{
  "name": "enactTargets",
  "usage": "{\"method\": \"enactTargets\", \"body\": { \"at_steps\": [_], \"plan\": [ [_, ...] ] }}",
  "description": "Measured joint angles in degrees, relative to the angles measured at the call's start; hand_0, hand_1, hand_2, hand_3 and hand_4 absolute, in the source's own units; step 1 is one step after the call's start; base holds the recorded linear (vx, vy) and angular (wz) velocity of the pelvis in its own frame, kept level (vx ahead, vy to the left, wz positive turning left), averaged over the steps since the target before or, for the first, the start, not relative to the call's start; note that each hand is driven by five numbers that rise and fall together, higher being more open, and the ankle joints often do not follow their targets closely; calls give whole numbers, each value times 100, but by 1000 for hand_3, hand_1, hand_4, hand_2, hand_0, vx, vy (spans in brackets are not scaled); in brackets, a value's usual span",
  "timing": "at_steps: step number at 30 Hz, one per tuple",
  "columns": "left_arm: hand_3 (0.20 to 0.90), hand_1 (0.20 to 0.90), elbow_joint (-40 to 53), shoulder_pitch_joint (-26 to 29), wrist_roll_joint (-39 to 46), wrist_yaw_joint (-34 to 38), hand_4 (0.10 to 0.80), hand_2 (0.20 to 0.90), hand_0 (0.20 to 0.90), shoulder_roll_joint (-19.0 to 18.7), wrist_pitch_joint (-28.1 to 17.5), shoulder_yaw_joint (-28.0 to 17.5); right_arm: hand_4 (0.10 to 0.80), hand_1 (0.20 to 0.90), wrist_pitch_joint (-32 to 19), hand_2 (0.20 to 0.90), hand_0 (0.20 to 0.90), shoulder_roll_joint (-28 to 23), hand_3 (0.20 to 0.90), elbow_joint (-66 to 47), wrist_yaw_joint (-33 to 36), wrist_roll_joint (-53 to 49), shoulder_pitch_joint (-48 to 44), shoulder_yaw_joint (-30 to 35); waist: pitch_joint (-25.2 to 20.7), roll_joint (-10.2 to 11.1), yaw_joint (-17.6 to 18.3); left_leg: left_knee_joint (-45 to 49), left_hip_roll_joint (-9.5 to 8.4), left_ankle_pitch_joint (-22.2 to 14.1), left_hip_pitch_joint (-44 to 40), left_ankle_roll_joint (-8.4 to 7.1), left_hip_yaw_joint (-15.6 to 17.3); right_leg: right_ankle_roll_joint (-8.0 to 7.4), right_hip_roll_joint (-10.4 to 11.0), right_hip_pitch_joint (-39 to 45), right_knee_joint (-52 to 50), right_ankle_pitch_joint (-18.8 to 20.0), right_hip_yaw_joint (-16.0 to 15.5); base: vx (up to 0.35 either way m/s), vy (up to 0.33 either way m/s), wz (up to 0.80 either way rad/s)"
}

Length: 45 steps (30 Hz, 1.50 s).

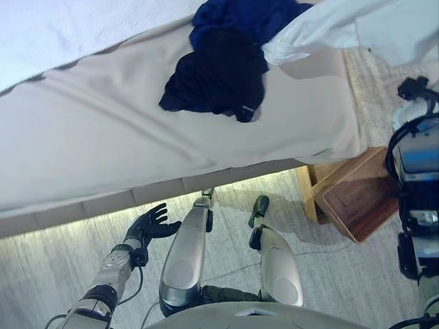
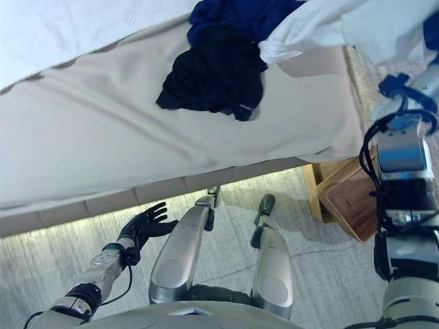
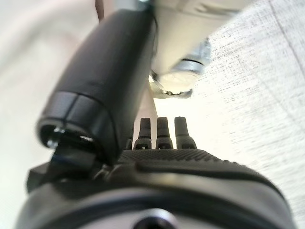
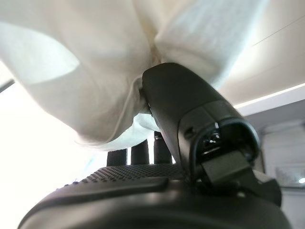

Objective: Pick up the clothes from the bed and place them into the basket

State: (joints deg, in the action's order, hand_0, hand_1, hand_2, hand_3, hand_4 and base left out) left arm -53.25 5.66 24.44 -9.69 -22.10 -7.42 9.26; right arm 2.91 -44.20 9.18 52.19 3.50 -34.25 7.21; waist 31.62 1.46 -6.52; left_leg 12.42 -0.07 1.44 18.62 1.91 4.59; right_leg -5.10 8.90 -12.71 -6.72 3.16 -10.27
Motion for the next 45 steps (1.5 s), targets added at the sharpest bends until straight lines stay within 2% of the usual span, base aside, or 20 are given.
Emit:
{"method": "enactTargets", "body": {
  "at_steps": [6, 11, 14, 19, 23, 25, 26, 29, 32, 35, 38, 42, 45],
  "plan": [
    [900, 900, -42, 58, -172, 56, 800, 900, 900, 40, 202, -163, 100, 300, 248, 300, 300, 17, 200, -39, -311, -245, 692, 357, -25, -4, 507, -461, 49, 110, -564, -99, 298, 45, -69, 330, 323, 112, 219, -44, -98, -26],
    [900, 900, -47, 151, -192, 136, 800, 900, 900, 97, 263, -125, 100, 300, 472, 300, 300, 40, 200, 441, -971, -473, 826, 285, -327, -63, 616, -912, 114, 301, -770, -201, 443, 54, -182, 299, 492, 174, 326, -61, -131, -21],
    [900, 900, -65, 172, -190, 154, 800, 900, 900, 158, 376, 13, 100, 300, 522, 300, 300, 33, 200, 775, -1226, -475, 769, 101, -529, -189, 685, -1114, 157, 398, -834, -242, 467, 62, -235, 297, 579, 180, 333, -45, -161, -7],
    [900, 900, -83, 172, -182, 165, 800, 900, 900, 250, 454, 191, 100, 300, 688, 300, 300, -56, 200, 1306, -1806, -518, 701, -312, -755, -534, 680, -1279, 253, 490, -910, -311, 484, 69, -331, 276, 577, 183, 332, -54, -148, -4],
    [900, 900, -165, 185, -120, 162, 800, 900, 900, 247, 468, 434, 100, 300, 1012, 300, 300, -74, 200, 2089, -2158, -584, 306, -877, -803, -643, 646, -1287, 318, 518, -873, -350, 523, 70, -372, 161, 517, 179, 340, -96, -119, -8],
    [900, 900, -185, 226, -77, 161, 800, 900, 900, 242, 468, 587, 580, 712, 1240, 712, 712, -77, 680, 2632, -2163, -582, -85, -1160, -796, -665, 631, -1282, 353, 522, -782, -360, 572, 136, -365, -57, 304, 110, 335, -9, -143, -10],
    [900, 900, -191, 268, -75, 159, 800, 900, 900, 241, 468, 662, 800, 900, 1367, 900, 900, -85, 900, 2996, -2165, -581, -314, -1272, -792, -673, 595, -1283, 362, 493, -703, -419, 599, 165, -357, -208, 157, -17, 330, -13, -175, -12],
    [900, 900, -150, 552, 42, 132, 800, 900, 900, 242, 463, 899, 800, 900, 2000, 900, 900, -389, 900, 4220, -2362, -653, -775, -1672, -727, -805, 367, -1271, 351, 650, -498, -383, 527, 204, -335, -595, -319, -109, 290, -74, -152, 9],
    [900, 900, -125, 664, 47, 145, 800, 900, 900, 212, 449, 899, 800, 900, 2449, 900, 900, -449, 900, 4649, -2621, -685, -858, -1698, -637, -926, 352, -1273, 335, 689, -430, -395, 414, 247, -279, -756, -634, -284, 195, -37, -85, 20],
    [900, 900, -4, 719, 52, 141, 800, 900, 900, 164, 463, 900, 800, 900, 2945, 900, 900, -548, 900, 5342, -3442, -142, -970, -1885, -520, -1035, 341, -1269, 313, 731, -409, -394, 298, 280, -239, -843, -893, -443, 125, -23, -94, 17],
    [900, 900, 70, 741, 55, 128, 800, 900, 900, 56, 479, 895, 800, 900, 3326, 900, 900, -617, 900, 5891, -4082, 185, -964, -1918, -510, -1032, 311, -1269, 307, 749, -389, -403, 234, 287, -207, -905, -1064, -562, 70, -1, -87, 12],
    [900, 900, 75, 802, 40, 11, 800, 900, 900, -104, 544, 893, 800, 900, 3544, 900, 900, -873, 900, 6455, -4737, 777, -940, -1808, -509, -1030, 318, -1269, 311, 796, -394, -410, 113, 304, -206, -844, -1116, -569, -41, 16, -48, 13],
    [900, 900, 73, 818, 35, -39, 800, 900, 900, -183, 682, 883, 800, 900, 3452, 900, 900, -1041, 900, 6457, -4453, 696, -892, -1500, -509, -1030, 370, -1270, 323, 807, -476, -409, 34, 303, -203, -675, -1023, -570, -128, 37, 22, 13]
  ]
}}
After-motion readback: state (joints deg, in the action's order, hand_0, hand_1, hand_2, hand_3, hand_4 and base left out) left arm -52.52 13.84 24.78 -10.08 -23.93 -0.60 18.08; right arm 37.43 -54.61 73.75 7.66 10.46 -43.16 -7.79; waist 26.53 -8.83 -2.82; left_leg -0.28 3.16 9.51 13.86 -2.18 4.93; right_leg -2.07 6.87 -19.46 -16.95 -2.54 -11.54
